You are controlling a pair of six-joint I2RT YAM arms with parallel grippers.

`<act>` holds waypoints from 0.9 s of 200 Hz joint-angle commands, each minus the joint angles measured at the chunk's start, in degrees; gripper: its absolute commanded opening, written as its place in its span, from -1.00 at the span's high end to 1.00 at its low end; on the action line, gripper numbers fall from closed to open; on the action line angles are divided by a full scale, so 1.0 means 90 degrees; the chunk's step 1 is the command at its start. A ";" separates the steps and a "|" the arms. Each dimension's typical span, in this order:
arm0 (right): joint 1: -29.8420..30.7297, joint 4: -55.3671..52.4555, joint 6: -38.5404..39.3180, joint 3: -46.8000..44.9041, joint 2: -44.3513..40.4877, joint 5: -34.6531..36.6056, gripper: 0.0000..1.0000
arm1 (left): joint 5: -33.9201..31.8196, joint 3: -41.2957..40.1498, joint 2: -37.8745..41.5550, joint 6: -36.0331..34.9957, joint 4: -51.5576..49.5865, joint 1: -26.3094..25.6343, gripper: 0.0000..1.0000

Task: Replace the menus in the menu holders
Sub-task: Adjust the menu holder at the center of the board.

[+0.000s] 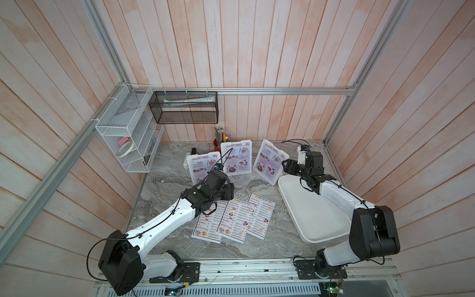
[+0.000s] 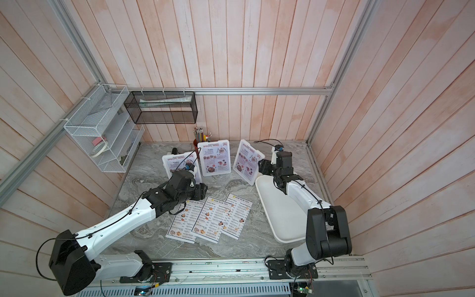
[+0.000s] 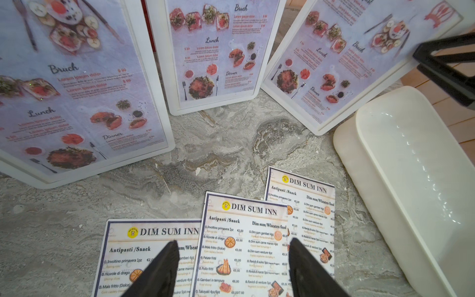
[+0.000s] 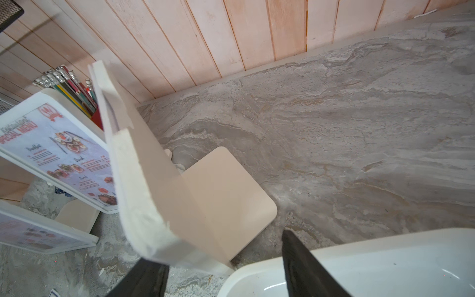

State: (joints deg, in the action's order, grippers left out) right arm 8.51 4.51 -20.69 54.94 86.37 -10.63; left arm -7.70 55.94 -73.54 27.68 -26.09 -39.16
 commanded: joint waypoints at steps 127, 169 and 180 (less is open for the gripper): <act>-0.0656 0.0400 0.0506 0.1339 0.1389 -0.0336 -0.40 | 0.0016 0.0376 -0.0407 -0.0029 0.0125 0.0016 -0.40; -0.0651 0.0336 0.0591 0.1103 0.0999 -0.0458 -0.40 | -0.0013 0.0400 -0.0364 -0.0046 0.0149 0.0015 -0.40; -0.0647 0.0327 0.0595 0.0945 0.0803 -0.0413 -0.42 | 0.0007 0.0415 -0.0345 -0.0093 0.0160 0.0015 -0.40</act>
State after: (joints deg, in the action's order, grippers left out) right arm 2.96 7.60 -16.25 65.41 97.69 -13.67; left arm -7.51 57.67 -76.84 27.66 -25.69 -39.16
